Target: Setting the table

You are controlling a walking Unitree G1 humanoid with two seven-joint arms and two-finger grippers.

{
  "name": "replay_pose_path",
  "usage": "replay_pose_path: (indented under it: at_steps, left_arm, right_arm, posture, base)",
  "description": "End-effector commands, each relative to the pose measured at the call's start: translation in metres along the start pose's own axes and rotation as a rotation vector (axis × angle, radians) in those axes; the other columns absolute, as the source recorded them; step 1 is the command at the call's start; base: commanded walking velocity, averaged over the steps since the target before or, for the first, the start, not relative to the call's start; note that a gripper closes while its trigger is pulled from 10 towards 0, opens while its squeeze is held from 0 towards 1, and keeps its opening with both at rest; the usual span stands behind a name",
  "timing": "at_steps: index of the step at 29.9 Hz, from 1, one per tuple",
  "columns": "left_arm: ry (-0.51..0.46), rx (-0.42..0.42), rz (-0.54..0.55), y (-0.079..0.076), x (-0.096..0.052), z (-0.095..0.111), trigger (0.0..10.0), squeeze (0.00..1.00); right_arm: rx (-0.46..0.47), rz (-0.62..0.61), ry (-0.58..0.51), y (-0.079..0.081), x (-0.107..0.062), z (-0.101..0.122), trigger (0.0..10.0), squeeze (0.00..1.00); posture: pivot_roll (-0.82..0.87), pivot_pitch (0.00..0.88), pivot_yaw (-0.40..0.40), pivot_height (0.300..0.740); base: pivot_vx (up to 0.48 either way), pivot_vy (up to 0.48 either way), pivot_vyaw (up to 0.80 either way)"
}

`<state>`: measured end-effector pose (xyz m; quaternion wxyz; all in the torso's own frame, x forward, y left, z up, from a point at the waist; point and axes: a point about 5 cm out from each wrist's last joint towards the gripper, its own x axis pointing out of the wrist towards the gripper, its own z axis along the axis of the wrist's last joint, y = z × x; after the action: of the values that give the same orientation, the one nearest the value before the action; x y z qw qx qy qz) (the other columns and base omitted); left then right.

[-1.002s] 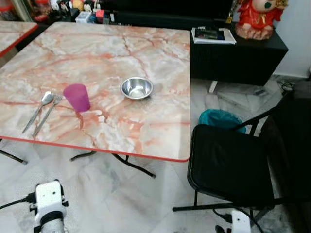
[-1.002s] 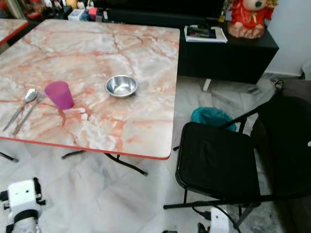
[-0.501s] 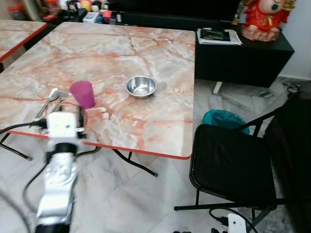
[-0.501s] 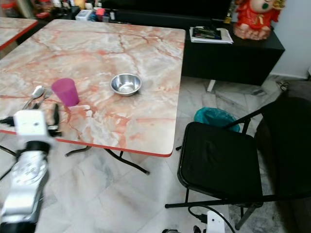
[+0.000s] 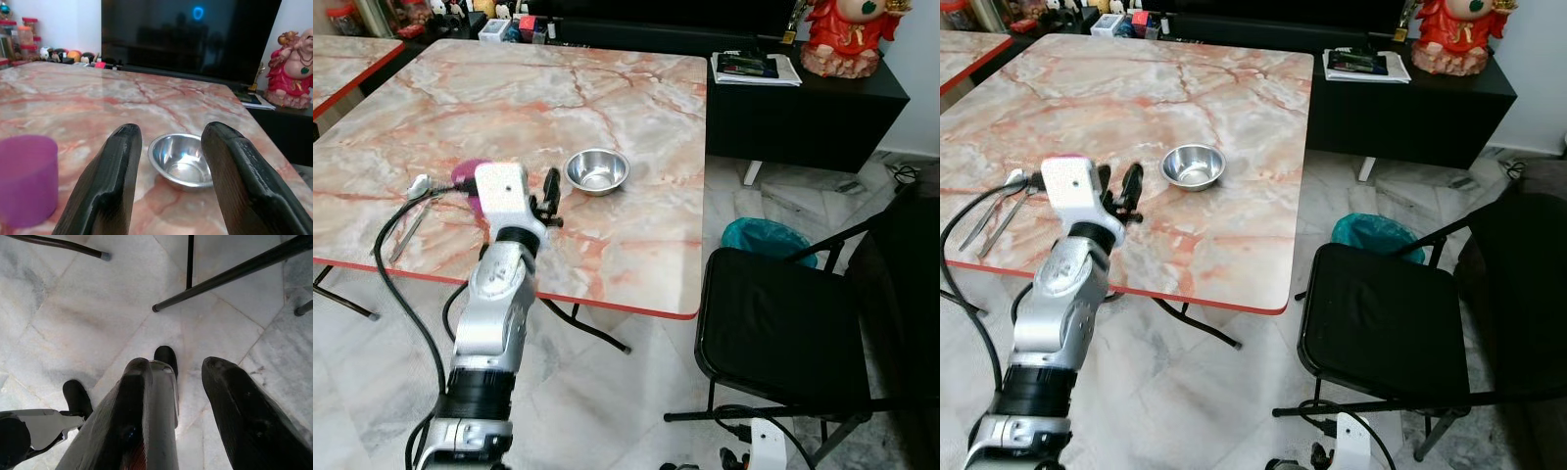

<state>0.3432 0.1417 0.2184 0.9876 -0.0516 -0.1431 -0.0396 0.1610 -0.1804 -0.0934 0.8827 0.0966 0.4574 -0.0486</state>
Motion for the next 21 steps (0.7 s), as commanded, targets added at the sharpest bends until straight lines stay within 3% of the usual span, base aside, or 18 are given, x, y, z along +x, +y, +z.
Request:
replay_pose_path:
  at_steps: [1,6,8,10,12,15,18,19,21]
  left_arm:
    - [0.024,-0.008,-0.010,0.000,0.003,-0.002,10.0,0.00]
    - [0.037,-0.013,-0.010,0.001,0.007,-0.004,10.0,0.00]
    - [0.037,-0.013,-0.008,0.002,0.008,-0.004,10.0,0.00]
    - [0.124,0.040,-0.005,0.010,0.005,-0.021,10.0,0.00]
    - [0.146,0.052,-0.001,0.016,0.003,-0.027,10.0,0.00]
    - [0.143,0.176,-0.036,0.030,-0.003,-0.031,10.0,0.00]
    - [0.141,0.179,-0.043,0.031,-0.004,-0.031,10.0,0.00]
    - [0.124,0.179,-0.036,0.038,-0.004,-0.026,10.0,0.00]
    - [0.116,0.180,-0.031,0.041,-0.004,-0.023,10.0,0.00]
  right_arm:
    - [0.016,-0.019,0.009,-0.011,-0.003,-0.005,10.0,0.00]
    - [0.025,-0.049,-0.009,-0.042,-0.009,0.002,10.0,0.00]
    - [0.025,-0.050,-0.009,-0.043,-0.009,0.003,10.0,0.00]
    - [0.022,-0.051,-0.012,-0.045,-0.009,0.005,10.0,0.00]
    - [0.020,-0.049,-0.014,-0.044,-0.008,0.007,10.0,0.00]
    - [0.020,-0.036,-0.020,-0.032,-0.004,0.012,10.0,0.00]
    - [0.020,-0.033,-0.019,-0.029,-0.003,0.012,10.0,0.00]
    - [0.019,-0.024,-0.015,-0.020,-0.001,0.011,10.0,0.00]
    - [0.018,-0.021,-0.013,-0.016,-0.001,0.010,10.0,0.00]
  posture:
    - [-0.03,0.143,-0.015,0.740]
    - [-0.03,0.146,-0.016,0.740]
    - [-0.03,0.146,-0.016,0.740]
    - [-0.03,0.146,-0.015,0.740]
    - [-0.04,0.145,-0.014,0.740]
    - [-0.04,0.146,-0.012,0.740]
    - [-0.04,0.146,-0.012,0.740]
    - [-0.03,0.148,-0.013,0.740]
    - [-0.03,0.148,-0.013,0.740]
  base:
    - [0.000,0.000,0.00]
    - [0.000,0.000,0.00]
    - [0.000,0.000,0.00]
    - [0.124,0.000,0.00]
    - [0.249,0.000,0.00]
    - [0.247,0.000,0.00]
    - [0.240,0.000,0.00]
    - [0.247,0.000,0.00]
    - [0.244,0.000,0.00]
